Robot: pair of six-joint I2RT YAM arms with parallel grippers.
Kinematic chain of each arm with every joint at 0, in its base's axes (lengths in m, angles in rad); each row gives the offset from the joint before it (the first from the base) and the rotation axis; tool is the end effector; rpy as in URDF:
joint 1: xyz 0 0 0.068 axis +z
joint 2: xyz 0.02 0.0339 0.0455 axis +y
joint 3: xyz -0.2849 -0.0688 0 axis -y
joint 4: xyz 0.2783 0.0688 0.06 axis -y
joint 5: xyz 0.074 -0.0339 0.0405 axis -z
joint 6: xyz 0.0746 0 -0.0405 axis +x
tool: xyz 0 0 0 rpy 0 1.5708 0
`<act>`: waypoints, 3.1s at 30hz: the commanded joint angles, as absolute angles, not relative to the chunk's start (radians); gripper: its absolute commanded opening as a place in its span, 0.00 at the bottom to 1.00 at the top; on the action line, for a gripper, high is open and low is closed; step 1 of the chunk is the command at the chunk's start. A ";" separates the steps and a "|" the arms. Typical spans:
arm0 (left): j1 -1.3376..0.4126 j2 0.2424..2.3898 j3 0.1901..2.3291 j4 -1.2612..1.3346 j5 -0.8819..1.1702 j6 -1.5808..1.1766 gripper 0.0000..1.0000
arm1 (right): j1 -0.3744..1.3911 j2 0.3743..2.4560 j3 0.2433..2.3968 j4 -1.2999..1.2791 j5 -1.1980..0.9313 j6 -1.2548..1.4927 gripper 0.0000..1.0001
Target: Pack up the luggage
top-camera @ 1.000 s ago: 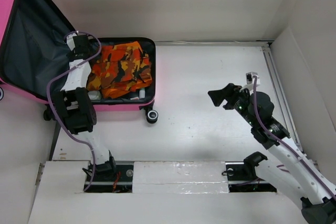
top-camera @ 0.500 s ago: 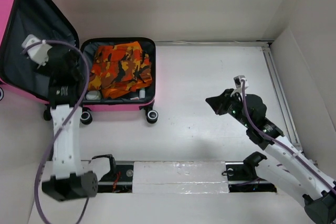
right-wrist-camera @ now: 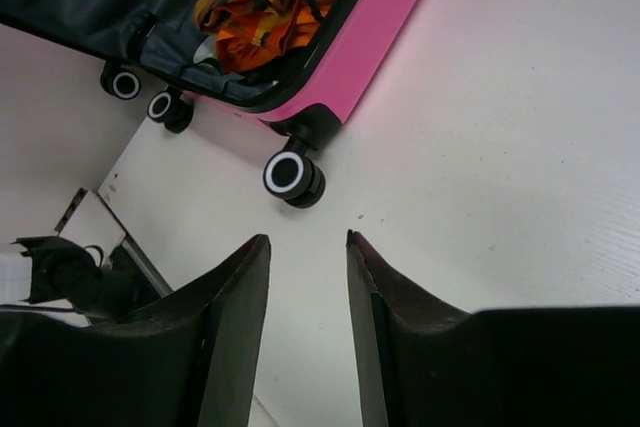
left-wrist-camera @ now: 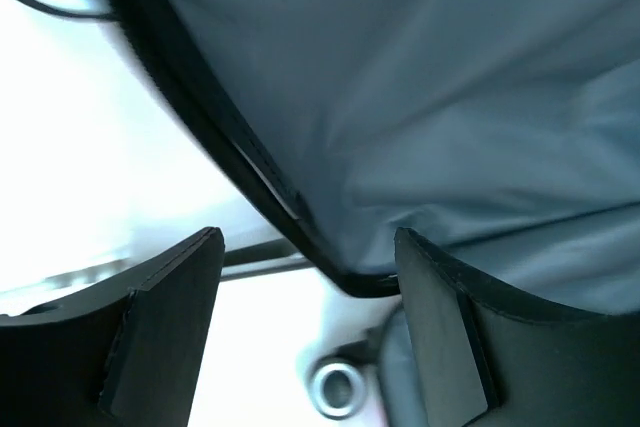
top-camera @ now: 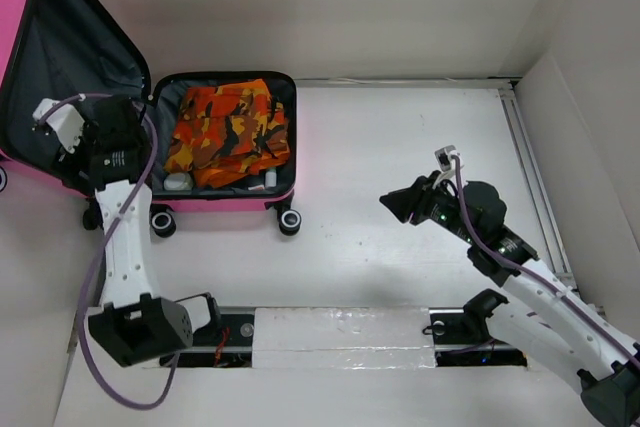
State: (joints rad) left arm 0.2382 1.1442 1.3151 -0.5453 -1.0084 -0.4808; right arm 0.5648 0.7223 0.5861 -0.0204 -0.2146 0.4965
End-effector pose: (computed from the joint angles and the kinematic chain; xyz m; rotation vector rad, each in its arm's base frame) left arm 0.2495 0.1255 0.4377 -1.2116 1.3837 0.8009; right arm 0.1902 0.1393 0.3006 -0.2290 1.8087 0.9538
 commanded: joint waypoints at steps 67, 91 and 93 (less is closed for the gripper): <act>0.373 2.009 2.187 -0.505 -0.233 -0.511 0.61 | 0.670 1.744 1.339 0.087 -0.001 0.483 0.32; 0.071 1.884 1.366 -0.106 0.129 -0.661 0.52 | 0.577 1.559 1.072 0.146 0.227 0.546 0.34; 0.017 1.821 1.306 -0.080 0.138 -0.693 0.52 | 0.516 1.514 1.031 0.126 0.236 0.546 0.34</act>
State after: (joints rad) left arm 0.2230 1.8133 1.4544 0.1650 -0.1272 -0.6319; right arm 0.5808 1.5997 1.0584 0.0750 0.1635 0.5320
